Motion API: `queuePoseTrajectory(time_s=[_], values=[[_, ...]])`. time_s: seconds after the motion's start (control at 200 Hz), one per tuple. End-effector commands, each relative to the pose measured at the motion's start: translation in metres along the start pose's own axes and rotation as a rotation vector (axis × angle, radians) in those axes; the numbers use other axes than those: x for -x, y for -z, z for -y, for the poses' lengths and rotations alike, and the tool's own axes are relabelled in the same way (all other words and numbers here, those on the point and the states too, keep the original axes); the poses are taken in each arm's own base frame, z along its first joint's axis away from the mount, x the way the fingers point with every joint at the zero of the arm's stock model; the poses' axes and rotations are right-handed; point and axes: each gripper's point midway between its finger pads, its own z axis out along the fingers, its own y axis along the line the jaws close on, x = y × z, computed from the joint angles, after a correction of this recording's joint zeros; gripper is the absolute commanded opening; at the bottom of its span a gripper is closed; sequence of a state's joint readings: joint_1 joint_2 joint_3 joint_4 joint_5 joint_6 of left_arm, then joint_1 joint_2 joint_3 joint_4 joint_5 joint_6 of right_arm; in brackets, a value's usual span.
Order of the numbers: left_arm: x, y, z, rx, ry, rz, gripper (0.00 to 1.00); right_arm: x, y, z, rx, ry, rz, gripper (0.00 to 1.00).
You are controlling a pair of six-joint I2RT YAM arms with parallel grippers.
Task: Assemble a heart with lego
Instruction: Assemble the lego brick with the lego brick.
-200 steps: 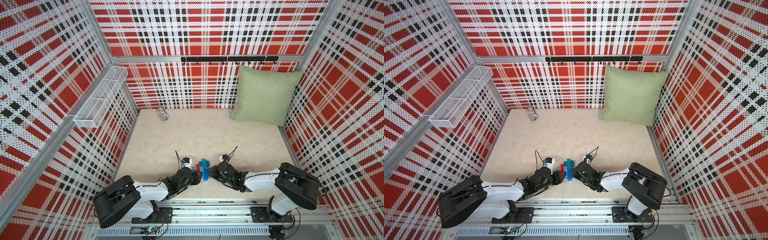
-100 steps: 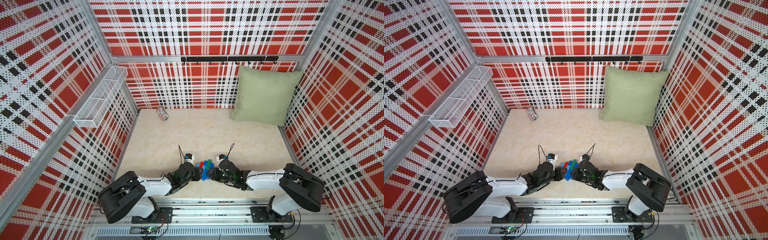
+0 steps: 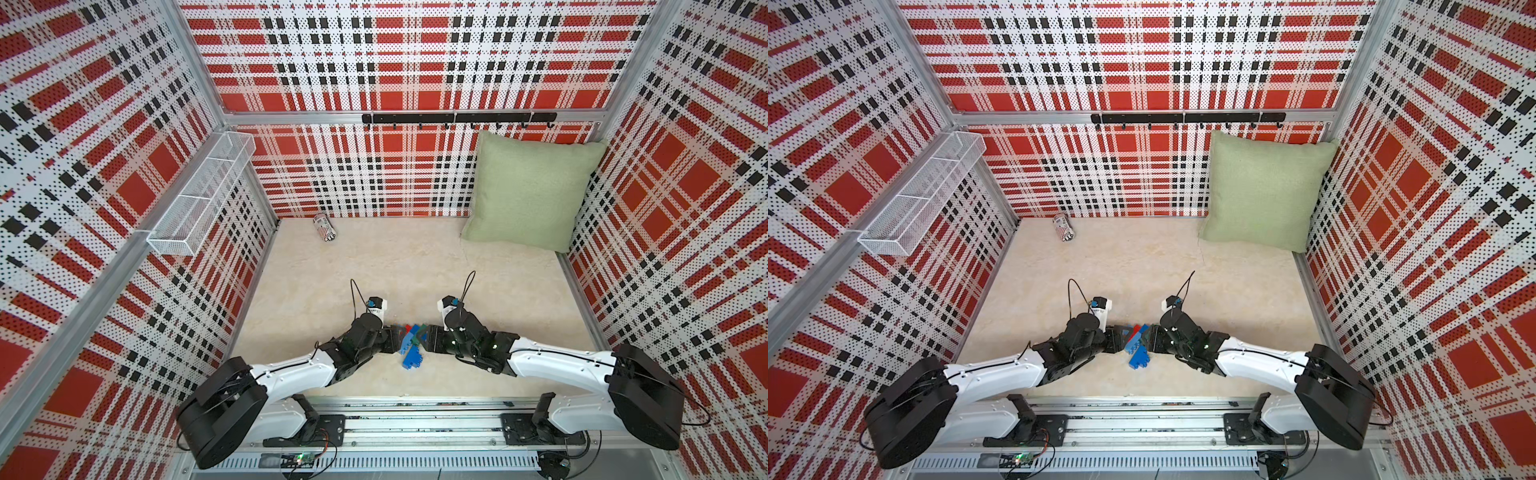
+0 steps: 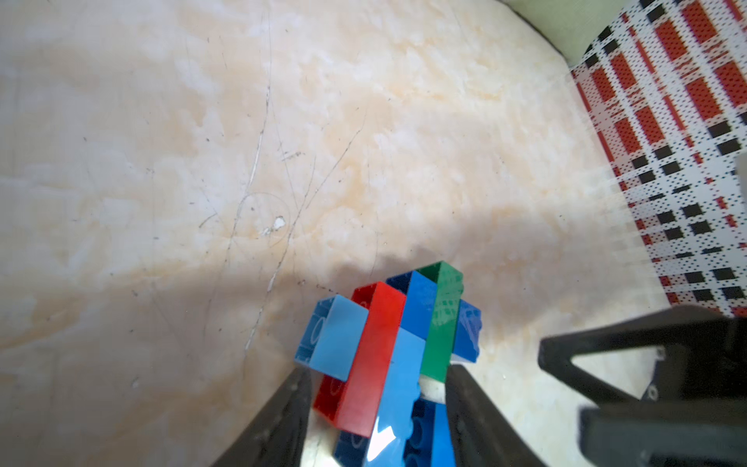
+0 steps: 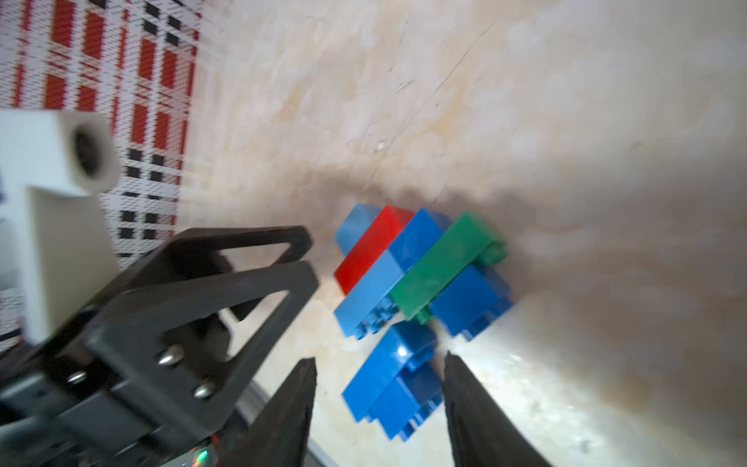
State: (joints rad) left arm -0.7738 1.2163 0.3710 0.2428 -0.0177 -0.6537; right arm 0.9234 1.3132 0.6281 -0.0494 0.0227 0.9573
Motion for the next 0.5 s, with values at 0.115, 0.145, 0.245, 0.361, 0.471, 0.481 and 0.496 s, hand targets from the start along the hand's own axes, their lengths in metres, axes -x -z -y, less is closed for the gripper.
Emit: queuePoseTrajectory(time_s=[0.115, 0.145, 0.245, 0.361, 0.471, 0.481, 0.496], values=[[-0.009, 0.010, -0.003, -0.013, 0.006, 0.009, 0.59, -0.021, 0.004, 0.025, -0.121, 0.162, -0.068, 0.51], [-0.010, 0.010, -0.001, -0.021, 0.005, 0.003, 0.59, -0.022, 0.005, 0.025, -0.125, 0.163, -0.067, 0.51], [-0.013, 0.009, -0.001, -0.020, 0.005, 0.003, 0.59, -0.032, 0.005, 0.020, -0.109, 0.172, -0.080, 0.52], [-0.010, 0.006, -0.005, -0.006, 0.016, 0.010, 0.59, -0.054, 0.001, 0.015, -0.090, 0.167, -0.126, 0.50], [0.001, 0.001, -0.001, 0.004, 0.010, 0.033, 0.60, -0.076, -0.007, -0.010, 0.013, 0.144, -0.167, 0.47], [0.001, 0.000, -0.002, 0.010, 0.012, 0.035, 0.60, -0.077, -0.007, -0.012, 0.017, 0.143, -0.168, 0.47], [0.002, -0.001, -0.003, 0.014, 0.015, 0.036, 0.60, -0.078, -0.008, -0.013, 0.016, 0.141, -0.168, 0.46]])
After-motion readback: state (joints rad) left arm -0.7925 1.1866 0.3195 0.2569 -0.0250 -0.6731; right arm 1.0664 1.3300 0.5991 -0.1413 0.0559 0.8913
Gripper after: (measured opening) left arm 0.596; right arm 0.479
